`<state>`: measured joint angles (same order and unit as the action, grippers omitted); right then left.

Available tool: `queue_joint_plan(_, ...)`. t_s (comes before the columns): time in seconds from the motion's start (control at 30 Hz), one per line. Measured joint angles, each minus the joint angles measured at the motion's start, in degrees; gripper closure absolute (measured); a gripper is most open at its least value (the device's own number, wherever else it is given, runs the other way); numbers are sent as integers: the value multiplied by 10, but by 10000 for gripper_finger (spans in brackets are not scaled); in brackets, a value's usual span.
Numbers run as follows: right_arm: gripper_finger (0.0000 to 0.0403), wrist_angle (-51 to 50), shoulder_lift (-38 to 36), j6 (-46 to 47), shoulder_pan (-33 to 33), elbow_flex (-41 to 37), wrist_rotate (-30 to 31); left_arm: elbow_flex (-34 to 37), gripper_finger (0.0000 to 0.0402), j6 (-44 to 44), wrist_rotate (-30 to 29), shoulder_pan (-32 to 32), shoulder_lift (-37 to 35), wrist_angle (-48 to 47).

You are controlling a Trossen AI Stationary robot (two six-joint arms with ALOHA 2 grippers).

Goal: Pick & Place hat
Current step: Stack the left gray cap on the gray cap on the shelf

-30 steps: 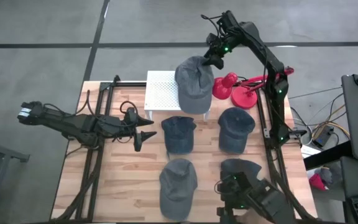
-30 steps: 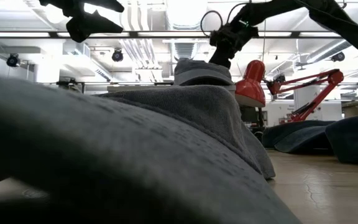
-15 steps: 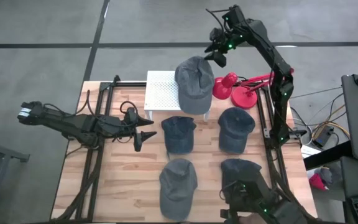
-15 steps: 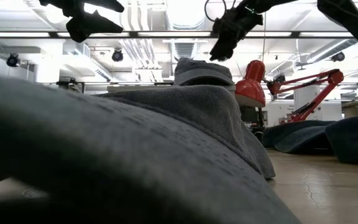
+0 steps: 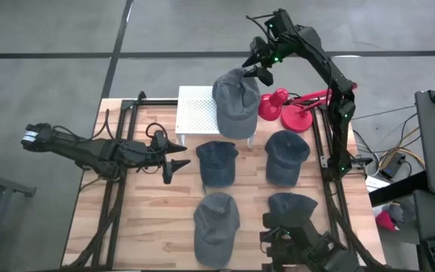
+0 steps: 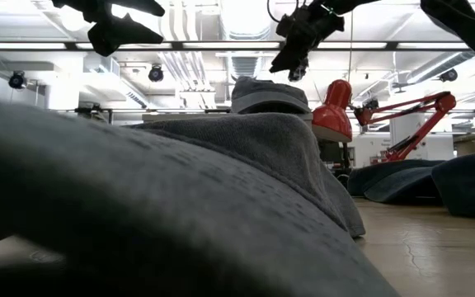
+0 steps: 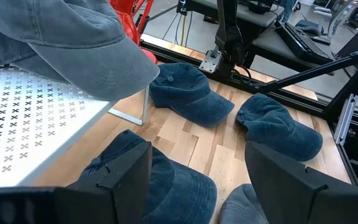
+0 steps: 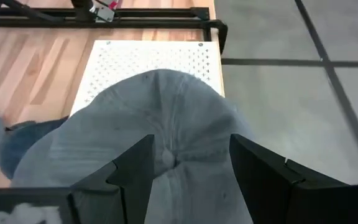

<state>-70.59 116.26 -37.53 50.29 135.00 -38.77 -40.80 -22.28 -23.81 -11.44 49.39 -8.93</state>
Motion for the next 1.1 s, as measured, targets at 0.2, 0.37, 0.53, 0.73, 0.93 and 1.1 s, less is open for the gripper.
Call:
queue_joint_plan(0.2,223,67,13,-1,-3,-1,20,0,140,0,0,0,0,0)
queue_joint_plan(0.37,240,80,33,2,-6,-1,19,0,140,0,0,0,0,0)
queue_joint_plan(0.53,254,79,53,10,-7,-2,20,0,140,0,0,0,0,0)
queue_joint_plan(0.73,266,81,75,11,-6,-2,34,0,140,0,0,0,0,0)
queue_joint_plan(0.93,271,79,92,25,-6,-3,44,0,140,-2,0,0,0,0)
queue_joint_plan(1.1,264,73,101,31,-6,-3,45,0,140,-2,0,0,0,0)
